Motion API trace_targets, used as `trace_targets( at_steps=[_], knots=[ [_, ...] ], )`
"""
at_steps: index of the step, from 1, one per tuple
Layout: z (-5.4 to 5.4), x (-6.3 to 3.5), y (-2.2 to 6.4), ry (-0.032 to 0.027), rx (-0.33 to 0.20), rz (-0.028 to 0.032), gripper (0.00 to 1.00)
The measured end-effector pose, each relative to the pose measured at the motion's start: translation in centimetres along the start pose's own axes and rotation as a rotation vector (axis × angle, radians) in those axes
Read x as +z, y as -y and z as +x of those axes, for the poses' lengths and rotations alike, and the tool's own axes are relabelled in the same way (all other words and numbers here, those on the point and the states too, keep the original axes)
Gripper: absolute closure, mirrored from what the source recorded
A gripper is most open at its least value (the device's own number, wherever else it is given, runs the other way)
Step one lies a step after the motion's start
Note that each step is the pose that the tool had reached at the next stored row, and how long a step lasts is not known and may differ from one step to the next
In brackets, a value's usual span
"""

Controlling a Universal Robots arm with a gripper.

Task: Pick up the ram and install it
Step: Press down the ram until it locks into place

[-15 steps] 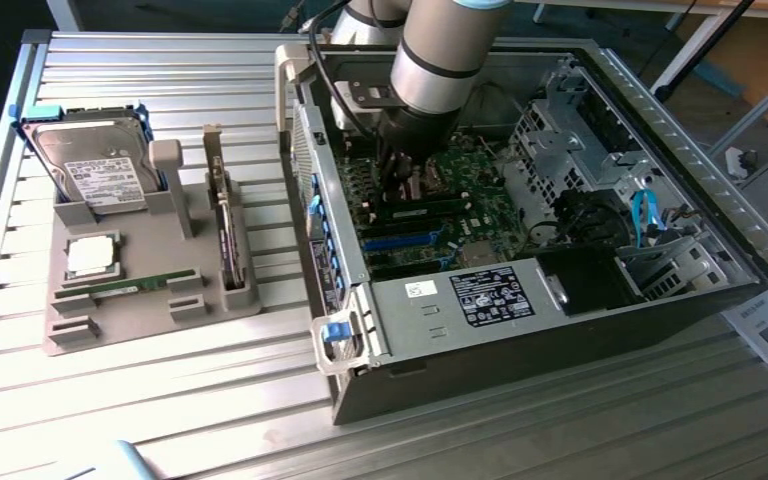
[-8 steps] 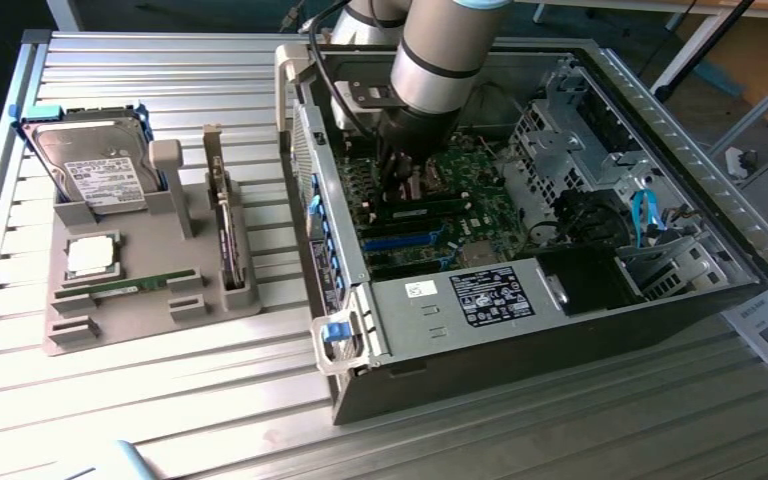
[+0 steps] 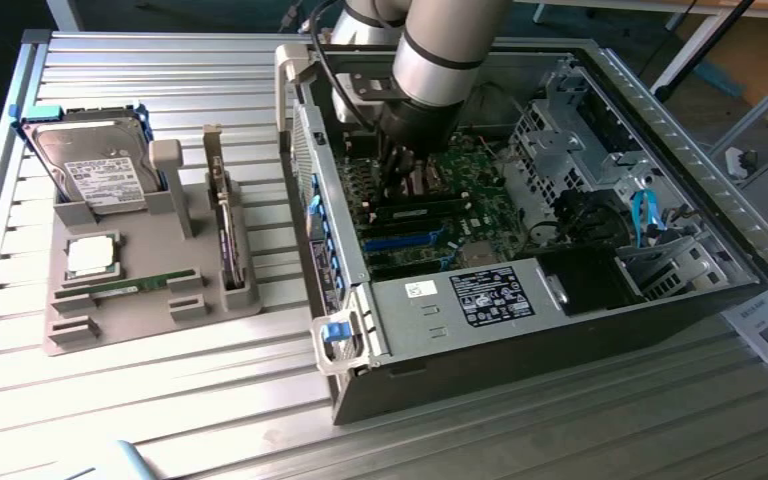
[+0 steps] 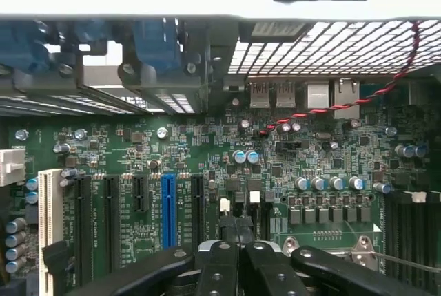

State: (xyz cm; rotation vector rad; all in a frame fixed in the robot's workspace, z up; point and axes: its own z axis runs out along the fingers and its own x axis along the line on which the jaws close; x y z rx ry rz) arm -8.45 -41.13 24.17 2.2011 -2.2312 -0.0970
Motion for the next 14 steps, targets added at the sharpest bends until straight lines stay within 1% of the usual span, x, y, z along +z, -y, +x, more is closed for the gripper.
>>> trace_targets(
  at_steps=[10,14],
  knots=[
    [-0.1,-2.21,-0.11,-0.0001,0.0,0.0,0.9],
    [-0.1,-2.35,-0.11,0.0001,0.0,0.0,0.9]
  ],
)
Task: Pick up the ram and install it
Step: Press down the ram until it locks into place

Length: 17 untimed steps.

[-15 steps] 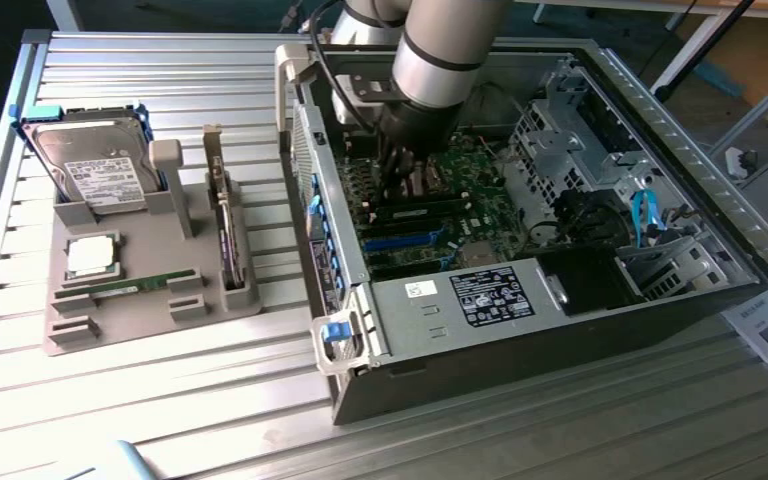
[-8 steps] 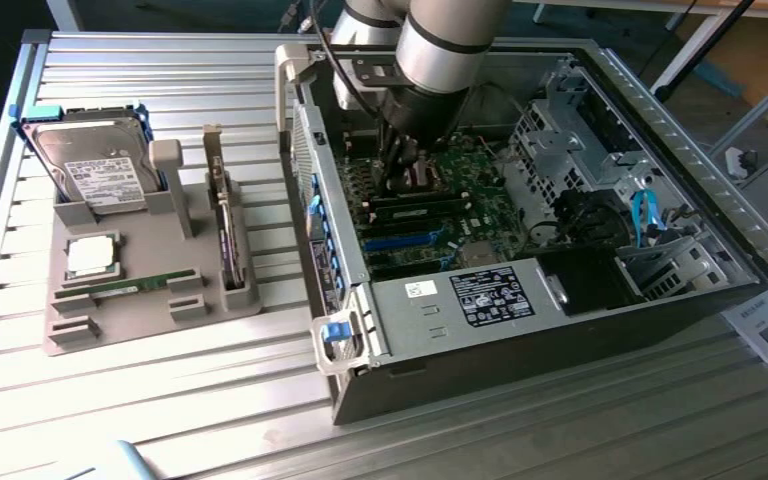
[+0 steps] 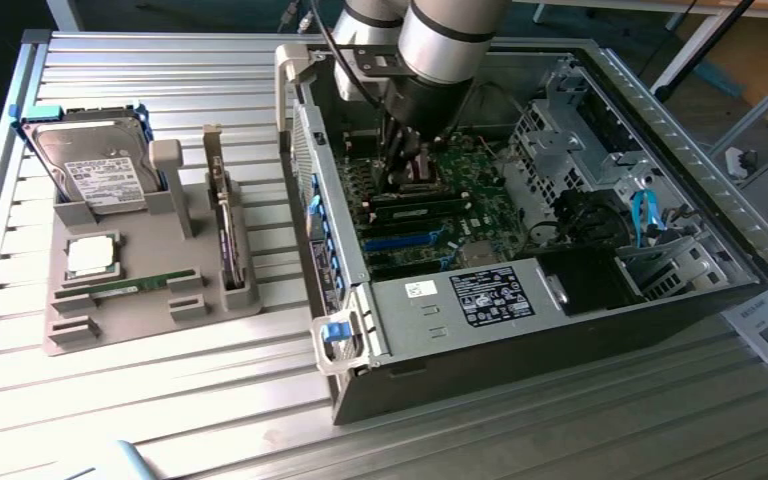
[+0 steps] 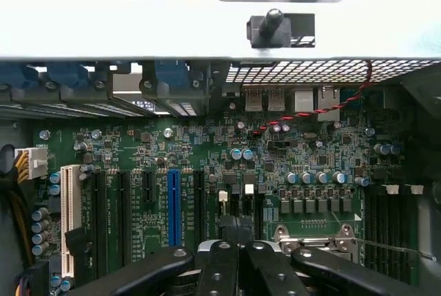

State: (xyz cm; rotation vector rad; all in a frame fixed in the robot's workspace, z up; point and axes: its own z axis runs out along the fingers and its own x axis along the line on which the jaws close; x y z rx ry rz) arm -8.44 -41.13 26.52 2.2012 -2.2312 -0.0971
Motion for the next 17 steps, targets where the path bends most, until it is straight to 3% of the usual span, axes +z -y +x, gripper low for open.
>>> trace_targets(
  at_steps=[10,17],
  knots=[
    [0.0,-0.03,0.37,-0.0001,0.0,-0.0027,0.9],
    [0.0,-0.09,1.24,-0.0002,0.001,-0.012,0.9]
  ],
)
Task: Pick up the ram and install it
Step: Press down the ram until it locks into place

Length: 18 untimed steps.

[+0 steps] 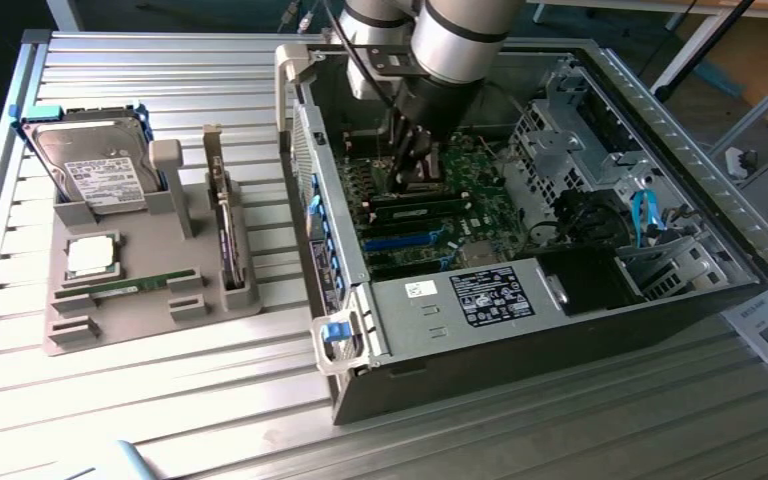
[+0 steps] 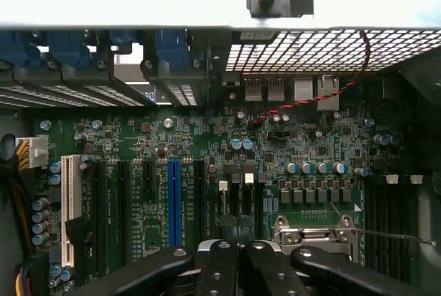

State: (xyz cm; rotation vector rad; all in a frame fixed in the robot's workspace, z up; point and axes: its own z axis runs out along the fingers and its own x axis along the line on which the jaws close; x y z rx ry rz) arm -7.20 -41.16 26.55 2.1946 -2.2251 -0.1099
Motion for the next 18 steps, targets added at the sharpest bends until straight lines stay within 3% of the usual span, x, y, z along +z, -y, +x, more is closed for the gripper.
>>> trace_targets(
  at_steps=[18],
  knots=[
    [0.1,-0.22,3.24,-0.0003,0.002,-0.0419,0.9]
  ],
)
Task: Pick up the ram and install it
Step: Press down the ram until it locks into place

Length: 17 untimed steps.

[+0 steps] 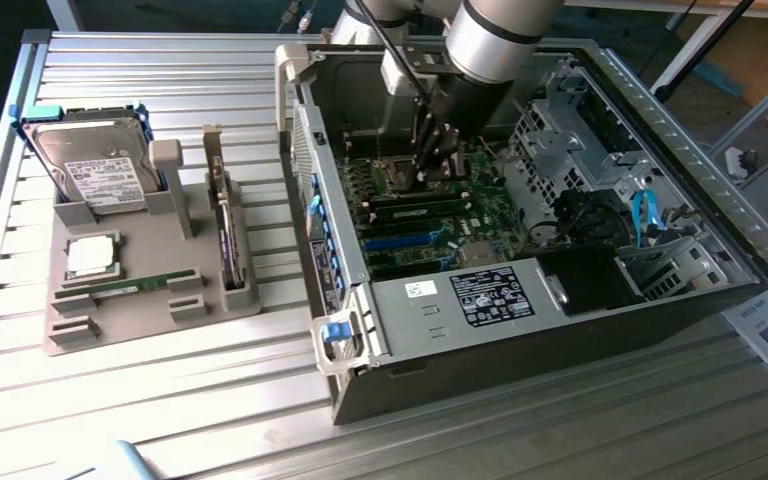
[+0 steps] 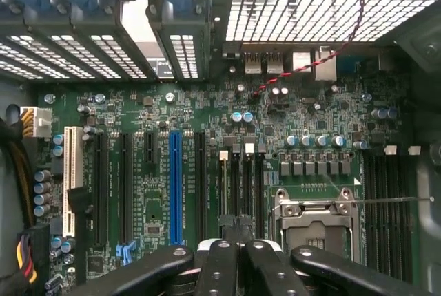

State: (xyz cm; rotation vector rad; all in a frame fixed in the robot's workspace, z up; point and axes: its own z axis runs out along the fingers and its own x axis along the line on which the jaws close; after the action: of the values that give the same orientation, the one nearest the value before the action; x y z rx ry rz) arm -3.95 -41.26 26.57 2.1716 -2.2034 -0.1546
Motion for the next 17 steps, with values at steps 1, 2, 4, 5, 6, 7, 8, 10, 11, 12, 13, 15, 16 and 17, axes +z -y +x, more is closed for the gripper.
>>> trace_targets(
  at_steps=[1,2,4,5,6,7,8,10,11,12,13,15,16,17],
  knots=[
    [0.0,-0.02,0.14,0.0,0.0,-0.0019,0.9],
    [0.0,-0.05,0.41,-0.0001,0.0,-0.0058,0.9],
    [0.0,-0.09,0.82,0.0,0.0,-0.0115,0.9],
    [0.0,-0.1,0.96,0.0,0.001,-0.0134,0.9],
    [0.0,-0.12,1.16,0.0,0.001,-0.0161,0.9],
    [0.0,-0.15,1.38,-0.0001,0.001,-0.0192,0.9],
    [0.0,-0.17,1.61,-0.0001,0.001,-0.0225,0.9],
    [0.0,-0.18,1.66,-0.0001,0.001,-0.0234,0.9],
    [0.0,-0.17,1.66,0.0,0.001,-0.0234,0.9],
    [0.0,-0.17,1.67,0.0001,0.001,-0.0225,0.9],
    [0.0,-0.16,1.67,0.0003,0.001,-0.015,0.9],
    [0.0,-0.17,1.67,0.0006,-0.001,0.0131,0.9],
    [0.0,-0.17,1.67,0.0005,-0.001,0.02,0.9],
    [0.0,-0.17,1.67,0.0006,-0.002,0.0283,0.9]
  ],
)
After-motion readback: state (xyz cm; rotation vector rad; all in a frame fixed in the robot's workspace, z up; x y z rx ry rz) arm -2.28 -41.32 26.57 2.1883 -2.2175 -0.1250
